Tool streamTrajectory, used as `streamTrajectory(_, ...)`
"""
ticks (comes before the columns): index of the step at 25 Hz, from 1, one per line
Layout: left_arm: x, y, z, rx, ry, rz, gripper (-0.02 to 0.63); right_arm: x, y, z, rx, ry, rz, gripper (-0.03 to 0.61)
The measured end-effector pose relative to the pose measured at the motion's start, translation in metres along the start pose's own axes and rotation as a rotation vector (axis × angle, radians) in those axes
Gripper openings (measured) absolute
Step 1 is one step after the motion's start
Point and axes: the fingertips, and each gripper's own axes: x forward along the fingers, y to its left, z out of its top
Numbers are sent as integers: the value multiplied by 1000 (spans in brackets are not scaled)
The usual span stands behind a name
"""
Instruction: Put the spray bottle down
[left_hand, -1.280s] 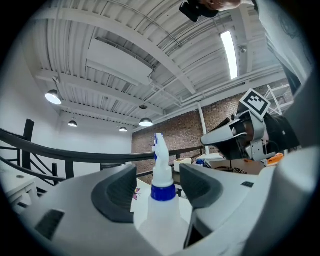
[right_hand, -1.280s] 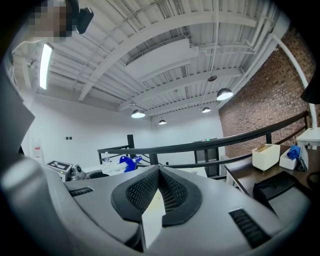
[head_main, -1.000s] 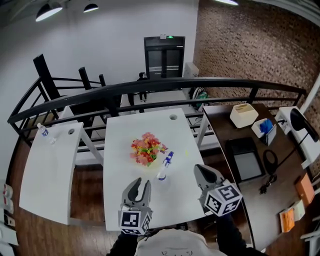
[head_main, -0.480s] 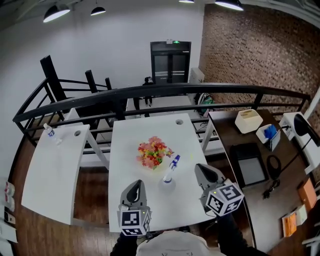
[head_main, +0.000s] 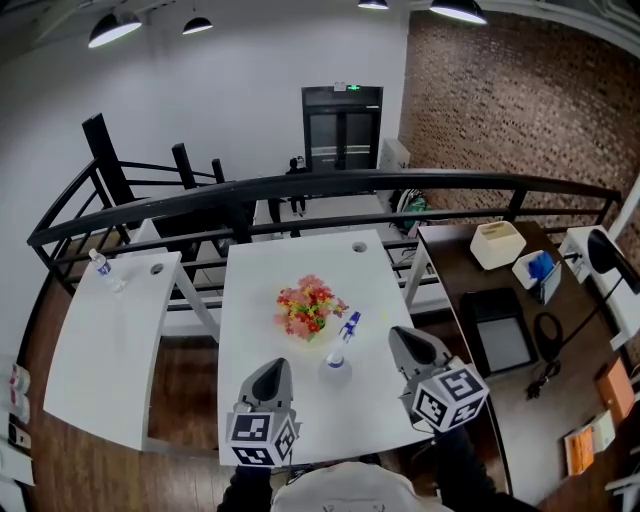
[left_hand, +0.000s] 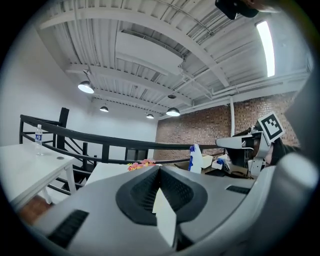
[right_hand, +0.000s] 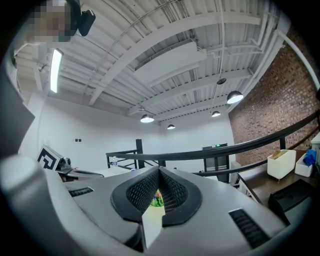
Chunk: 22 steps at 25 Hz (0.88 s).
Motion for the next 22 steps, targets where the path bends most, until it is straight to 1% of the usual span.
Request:
streamTrajectory(11,3,-4,-6,-19,33,-36,-6,0,3,-4,1,15,5,-17)
streamTrajectory(22,2,-8,-10,-36,53,-52,-6,-5,4,-5,7,15,4,-17)
